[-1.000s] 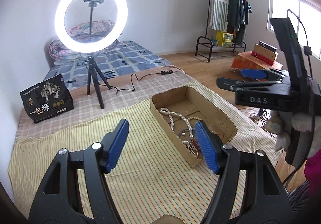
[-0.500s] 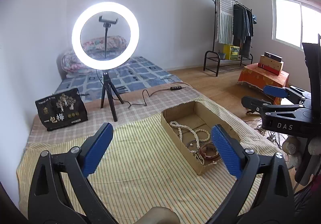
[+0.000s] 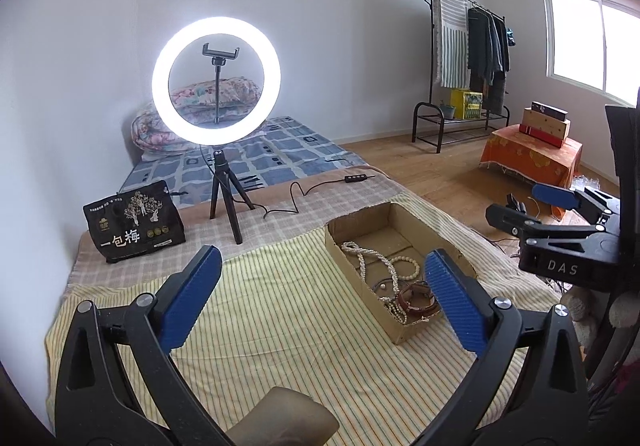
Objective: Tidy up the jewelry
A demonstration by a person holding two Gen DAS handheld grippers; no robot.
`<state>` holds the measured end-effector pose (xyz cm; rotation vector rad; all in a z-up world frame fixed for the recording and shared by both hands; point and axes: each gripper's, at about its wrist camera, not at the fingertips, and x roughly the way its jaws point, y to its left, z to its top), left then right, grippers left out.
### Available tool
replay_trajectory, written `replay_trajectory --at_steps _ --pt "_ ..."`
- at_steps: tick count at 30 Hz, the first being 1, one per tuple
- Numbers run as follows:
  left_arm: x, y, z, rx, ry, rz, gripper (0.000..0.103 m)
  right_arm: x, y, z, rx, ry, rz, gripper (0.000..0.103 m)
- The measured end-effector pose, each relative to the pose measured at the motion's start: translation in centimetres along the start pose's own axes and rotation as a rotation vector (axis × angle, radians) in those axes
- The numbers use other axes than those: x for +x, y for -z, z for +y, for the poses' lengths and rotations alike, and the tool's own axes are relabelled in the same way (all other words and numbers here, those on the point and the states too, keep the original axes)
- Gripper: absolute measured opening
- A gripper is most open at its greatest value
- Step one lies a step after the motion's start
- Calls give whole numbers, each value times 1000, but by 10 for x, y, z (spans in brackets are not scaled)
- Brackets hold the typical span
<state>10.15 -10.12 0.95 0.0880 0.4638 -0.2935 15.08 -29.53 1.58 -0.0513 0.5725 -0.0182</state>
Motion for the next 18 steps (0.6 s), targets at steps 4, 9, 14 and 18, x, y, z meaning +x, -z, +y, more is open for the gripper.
replay_trajectory --at_steps 4,9,14,18 --pt "-1 0 -2 1 7 5 103 0 1 3 -16 6 0 84" --pt "-4 0 -5 10 12 -2 103 3 1 3 -13 11 8 84" --pt "-6 -1 -8 12 19 -6 103 1 2 3 -18 17 5 84" --pt "-6 -1 -9 12 20 -6 103 1 2 2 -15 20 5 84"
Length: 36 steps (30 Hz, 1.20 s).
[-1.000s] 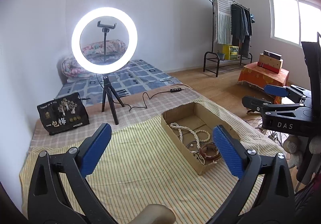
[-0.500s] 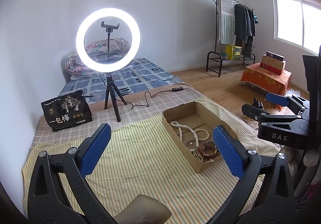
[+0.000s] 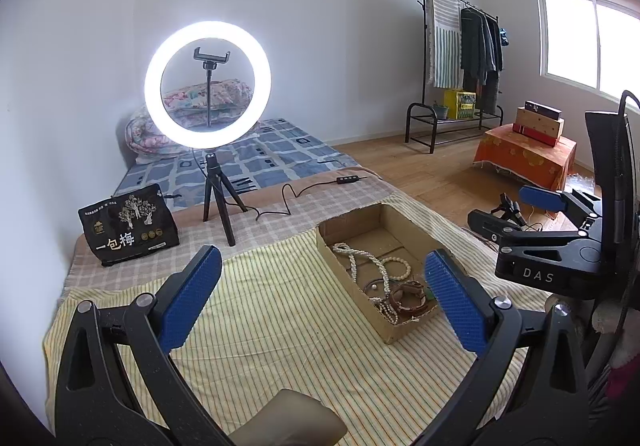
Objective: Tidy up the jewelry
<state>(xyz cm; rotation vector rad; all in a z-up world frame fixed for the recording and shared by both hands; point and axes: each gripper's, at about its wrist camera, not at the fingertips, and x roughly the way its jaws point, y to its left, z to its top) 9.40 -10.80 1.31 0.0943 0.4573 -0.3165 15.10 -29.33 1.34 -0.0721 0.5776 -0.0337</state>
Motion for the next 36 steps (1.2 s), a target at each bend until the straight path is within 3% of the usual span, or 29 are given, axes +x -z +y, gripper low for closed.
replay_trajectory --at_steps 36 --pt "-1 -1 -4 3 3 -3 103 5 1 -5 20 4 22 84"
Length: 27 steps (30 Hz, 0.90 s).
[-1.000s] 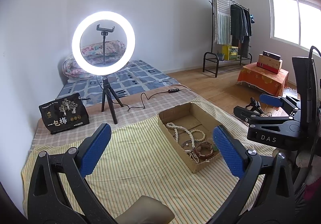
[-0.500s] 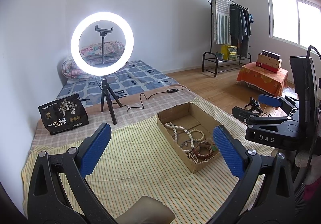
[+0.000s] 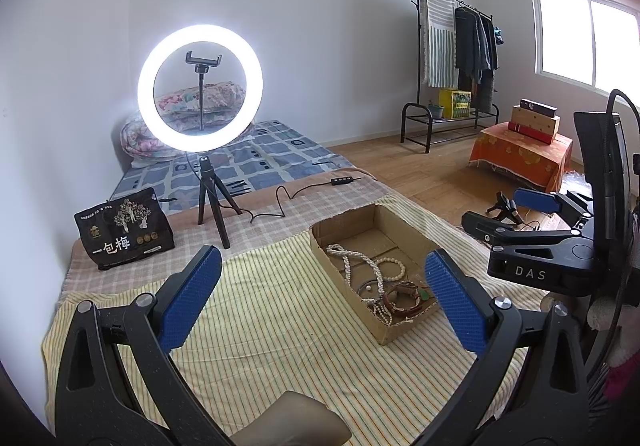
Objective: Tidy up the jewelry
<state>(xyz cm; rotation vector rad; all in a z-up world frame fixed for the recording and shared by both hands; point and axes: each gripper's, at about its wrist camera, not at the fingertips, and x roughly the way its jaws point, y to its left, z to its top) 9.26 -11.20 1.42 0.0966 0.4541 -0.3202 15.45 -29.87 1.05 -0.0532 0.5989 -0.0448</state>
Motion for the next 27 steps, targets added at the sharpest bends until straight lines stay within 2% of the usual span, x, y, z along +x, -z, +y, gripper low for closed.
replay_trajectory --at_steps 27 --pt "-1 0 -3 3 0 -1 103 0 5 -1 -1 0 8 84"
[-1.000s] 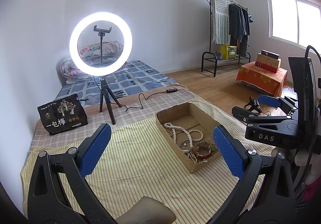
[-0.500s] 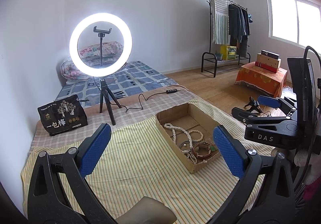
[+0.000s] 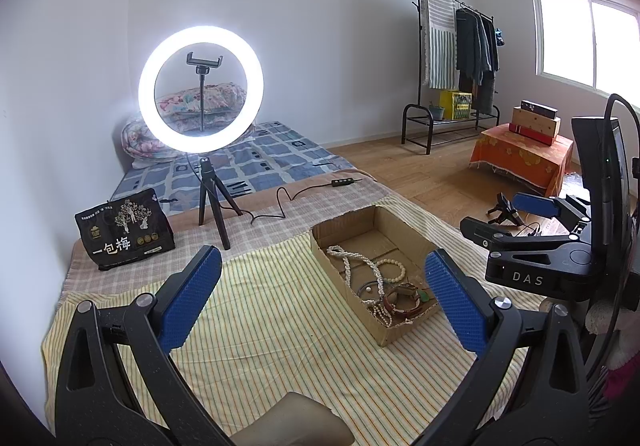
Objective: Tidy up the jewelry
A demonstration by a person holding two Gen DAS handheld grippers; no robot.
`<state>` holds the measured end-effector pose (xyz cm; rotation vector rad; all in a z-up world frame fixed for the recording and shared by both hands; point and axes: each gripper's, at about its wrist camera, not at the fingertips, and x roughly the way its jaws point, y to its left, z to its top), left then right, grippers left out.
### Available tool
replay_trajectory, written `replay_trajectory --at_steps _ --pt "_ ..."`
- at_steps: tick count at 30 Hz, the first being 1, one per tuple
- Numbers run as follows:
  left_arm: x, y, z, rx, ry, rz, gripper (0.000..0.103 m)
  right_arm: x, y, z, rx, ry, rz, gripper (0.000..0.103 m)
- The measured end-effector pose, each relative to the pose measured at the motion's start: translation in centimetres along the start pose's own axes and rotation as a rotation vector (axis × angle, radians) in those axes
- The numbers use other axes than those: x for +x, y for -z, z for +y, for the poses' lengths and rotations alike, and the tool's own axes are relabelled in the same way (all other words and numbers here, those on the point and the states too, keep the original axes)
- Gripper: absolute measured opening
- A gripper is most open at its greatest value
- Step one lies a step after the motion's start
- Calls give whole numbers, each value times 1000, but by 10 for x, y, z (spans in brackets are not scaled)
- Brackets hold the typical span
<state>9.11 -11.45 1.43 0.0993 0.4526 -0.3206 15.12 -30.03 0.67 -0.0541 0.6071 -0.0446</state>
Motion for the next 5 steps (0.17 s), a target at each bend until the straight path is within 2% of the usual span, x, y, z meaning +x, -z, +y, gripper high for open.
replay_trajectory --at_steps 5 --pt "1 -4 -6 5 2 -6 103 1 -1 1 1 0 3 84"
